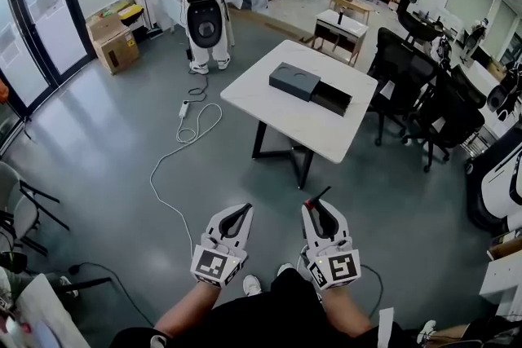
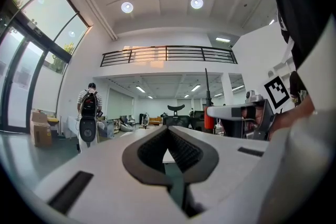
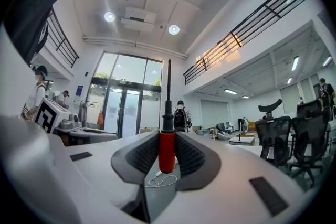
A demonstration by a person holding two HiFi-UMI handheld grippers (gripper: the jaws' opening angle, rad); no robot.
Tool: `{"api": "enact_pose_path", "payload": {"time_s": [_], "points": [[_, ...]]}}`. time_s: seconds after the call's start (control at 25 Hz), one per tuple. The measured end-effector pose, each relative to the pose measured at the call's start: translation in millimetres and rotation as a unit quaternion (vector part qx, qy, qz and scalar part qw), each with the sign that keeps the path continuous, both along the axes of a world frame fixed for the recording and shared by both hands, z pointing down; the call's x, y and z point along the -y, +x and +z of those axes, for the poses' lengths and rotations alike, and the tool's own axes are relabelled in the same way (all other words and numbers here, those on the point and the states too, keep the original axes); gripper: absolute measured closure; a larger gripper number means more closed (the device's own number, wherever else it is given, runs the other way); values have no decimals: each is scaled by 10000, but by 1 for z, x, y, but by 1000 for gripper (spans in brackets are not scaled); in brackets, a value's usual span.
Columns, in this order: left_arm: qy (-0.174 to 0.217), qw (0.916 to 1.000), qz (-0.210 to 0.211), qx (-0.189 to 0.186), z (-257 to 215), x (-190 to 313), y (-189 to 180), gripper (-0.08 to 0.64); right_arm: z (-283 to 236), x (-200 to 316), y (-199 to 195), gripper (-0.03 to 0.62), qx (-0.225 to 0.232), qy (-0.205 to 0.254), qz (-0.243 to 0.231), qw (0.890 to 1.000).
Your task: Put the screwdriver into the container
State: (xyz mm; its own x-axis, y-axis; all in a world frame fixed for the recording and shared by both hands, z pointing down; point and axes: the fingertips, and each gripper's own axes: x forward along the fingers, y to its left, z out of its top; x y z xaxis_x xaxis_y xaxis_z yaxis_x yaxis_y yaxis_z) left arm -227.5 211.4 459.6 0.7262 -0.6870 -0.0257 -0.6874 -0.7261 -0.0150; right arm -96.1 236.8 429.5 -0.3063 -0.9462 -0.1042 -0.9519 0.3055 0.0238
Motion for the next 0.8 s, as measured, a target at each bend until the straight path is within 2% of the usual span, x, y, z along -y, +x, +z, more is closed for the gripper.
{"api": "enact_pose_path", "payload": {"time_s": [0.36, 0.8], "points": [[12, 9998, 176, 50, 4, 37, 21, 555, 2, 37, 20, 485, 3, 17, 100, 9999], [62, 9995, 280, 110, 0, 114, 81, 555, 1, 110, 76, 485, -59, 44, 153, 9999]]}}
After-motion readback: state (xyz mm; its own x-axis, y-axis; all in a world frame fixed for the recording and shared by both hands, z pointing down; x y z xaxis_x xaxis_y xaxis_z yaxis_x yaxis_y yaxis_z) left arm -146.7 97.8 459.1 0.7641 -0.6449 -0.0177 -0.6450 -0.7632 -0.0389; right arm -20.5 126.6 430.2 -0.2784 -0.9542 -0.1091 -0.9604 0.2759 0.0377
